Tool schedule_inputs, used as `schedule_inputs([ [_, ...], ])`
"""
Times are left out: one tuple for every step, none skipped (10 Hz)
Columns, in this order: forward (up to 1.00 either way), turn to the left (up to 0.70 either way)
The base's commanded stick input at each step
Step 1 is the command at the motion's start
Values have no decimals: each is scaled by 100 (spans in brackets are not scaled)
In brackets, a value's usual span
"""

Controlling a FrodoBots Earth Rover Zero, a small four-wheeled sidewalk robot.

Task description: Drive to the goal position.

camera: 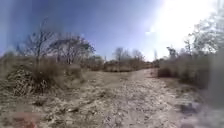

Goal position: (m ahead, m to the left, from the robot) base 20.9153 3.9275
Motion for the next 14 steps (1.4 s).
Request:
schedule_inputs([
  [70, 0],
  [70, 0],
  [70, 0],
  [70, -1],
  [70, -2],
  [70, -2],
  [70, -3],
  [70, -3],
  [70, -3],
  [70, -3],
  [70, -2],
  [70, -2],
  [70, 0],
  [70, 0],
])
